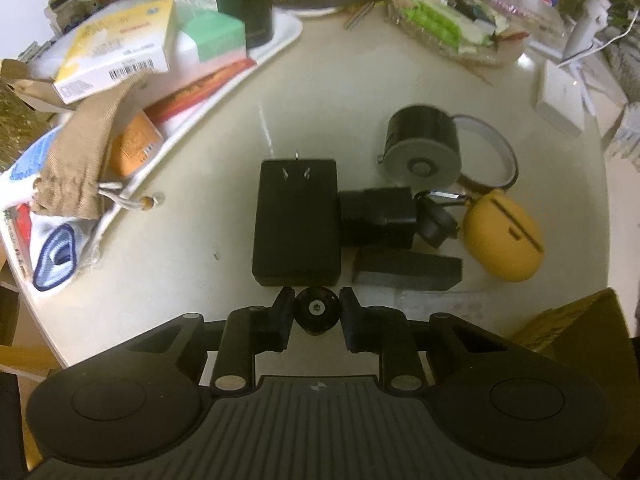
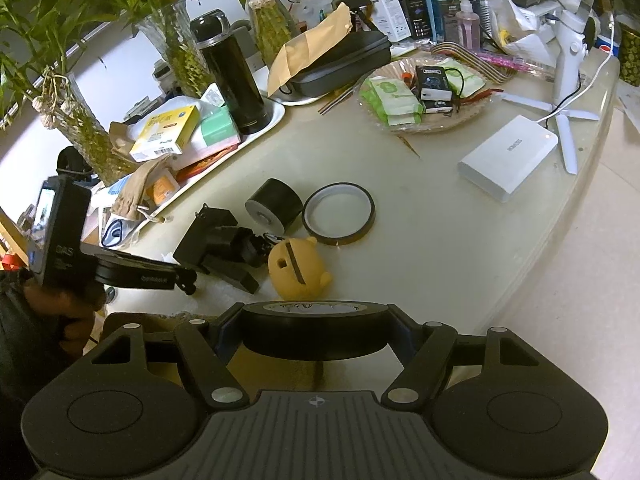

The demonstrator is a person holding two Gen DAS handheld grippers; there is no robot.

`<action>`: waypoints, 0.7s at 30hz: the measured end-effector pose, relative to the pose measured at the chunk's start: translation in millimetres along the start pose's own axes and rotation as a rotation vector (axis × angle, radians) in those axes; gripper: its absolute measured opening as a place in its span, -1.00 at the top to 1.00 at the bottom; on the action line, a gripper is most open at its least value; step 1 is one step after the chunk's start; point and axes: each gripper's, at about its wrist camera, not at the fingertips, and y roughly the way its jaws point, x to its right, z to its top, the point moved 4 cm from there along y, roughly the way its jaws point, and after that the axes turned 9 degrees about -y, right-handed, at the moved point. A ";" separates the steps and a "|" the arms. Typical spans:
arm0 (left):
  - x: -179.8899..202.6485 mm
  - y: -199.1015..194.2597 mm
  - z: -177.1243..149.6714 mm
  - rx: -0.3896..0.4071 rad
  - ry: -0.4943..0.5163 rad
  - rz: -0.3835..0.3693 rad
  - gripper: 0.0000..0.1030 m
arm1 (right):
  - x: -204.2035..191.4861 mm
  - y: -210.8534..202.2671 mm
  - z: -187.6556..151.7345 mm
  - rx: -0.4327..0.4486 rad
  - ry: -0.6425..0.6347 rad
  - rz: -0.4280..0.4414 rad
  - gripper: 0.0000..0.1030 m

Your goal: Organize rigid objects

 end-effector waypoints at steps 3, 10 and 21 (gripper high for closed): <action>0.7 -12.7 -0.5 0.029 0.007 -0.014 0.53 | -3.5 -1.9 -0.6 0.002 -0.007 0.002 -0.46; -1.4 -41.0 -2.6 0.090 -0.007 -0.044 0.53 | -14.7 -3.9 -1.6 0.008 -0.026 0.004 -0.46; 0.9 -91.9 -19.6 0.161 -0.011 -0.130 0.53 | -35.8 -6.1 -2.5 0.008 -0.066 0.024 -0.46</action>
